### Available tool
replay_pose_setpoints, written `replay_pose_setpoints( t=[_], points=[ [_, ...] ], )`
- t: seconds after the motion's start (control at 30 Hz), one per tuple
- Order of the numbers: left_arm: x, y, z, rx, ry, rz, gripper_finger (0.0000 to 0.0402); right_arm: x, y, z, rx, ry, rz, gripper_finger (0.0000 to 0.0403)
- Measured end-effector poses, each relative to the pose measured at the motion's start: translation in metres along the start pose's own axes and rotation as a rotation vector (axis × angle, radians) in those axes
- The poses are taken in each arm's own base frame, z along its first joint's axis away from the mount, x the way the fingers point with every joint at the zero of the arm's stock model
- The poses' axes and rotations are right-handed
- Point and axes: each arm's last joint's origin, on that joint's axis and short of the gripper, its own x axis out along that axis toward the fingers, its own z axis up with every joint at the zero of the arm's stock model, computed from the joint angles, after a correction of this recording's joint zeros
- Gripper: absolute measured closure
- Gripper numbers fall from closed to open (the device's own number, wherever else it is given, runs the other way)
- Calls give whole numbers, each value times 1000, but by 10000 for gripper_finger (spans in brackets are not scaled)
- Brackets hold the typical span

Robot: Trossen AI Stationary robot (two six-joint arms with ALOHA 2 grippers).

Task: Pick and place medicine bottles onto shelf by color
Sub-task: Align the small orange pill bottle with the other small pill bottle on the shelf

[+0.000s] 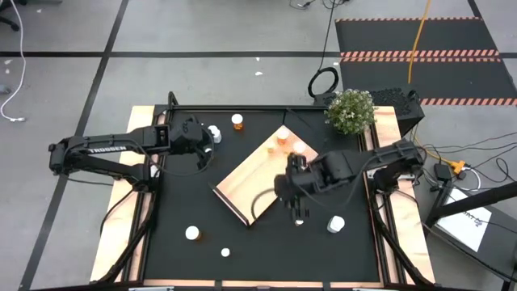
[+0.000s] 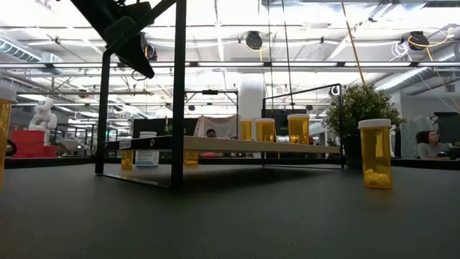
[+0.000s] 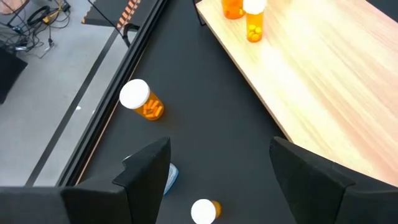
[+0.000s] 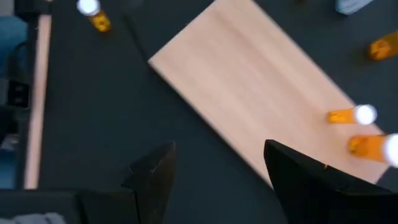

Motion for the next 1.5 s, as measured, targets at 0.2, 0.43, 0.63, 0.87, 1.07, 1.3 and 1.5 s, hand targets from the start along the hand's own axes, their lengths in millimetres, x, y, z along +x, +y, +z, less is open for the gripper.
replay_pose_setpoints(
  t=[0.2,0.43,0.63,0.87,1.07,1.3,1.5],
  points=[
    [-1,-4,0,14,-5,-14,128,-5,23,-10,27,32,20,163],
    [-1,-6,0,17,-7,-20,128,-8,34,-20,90,88,14,163],
    [-1,-6,1,15,-10,-19,128,-10,37,-28,147,151,-6,163],
    [-1,-6,1,15,-10,-19,128,-11,37,-32,232,223,30,163],
    [-1,-6,1,15,-11,-19,128,-11,38,-35,257,264,48,163],
    [-1,-6,1,14,-11,-19,128,1,38,-39,250,285,18,163],
    [-1,-6,1,10,-13,-19,128,41,42,-53,200,352,-11,163]
  ],
)
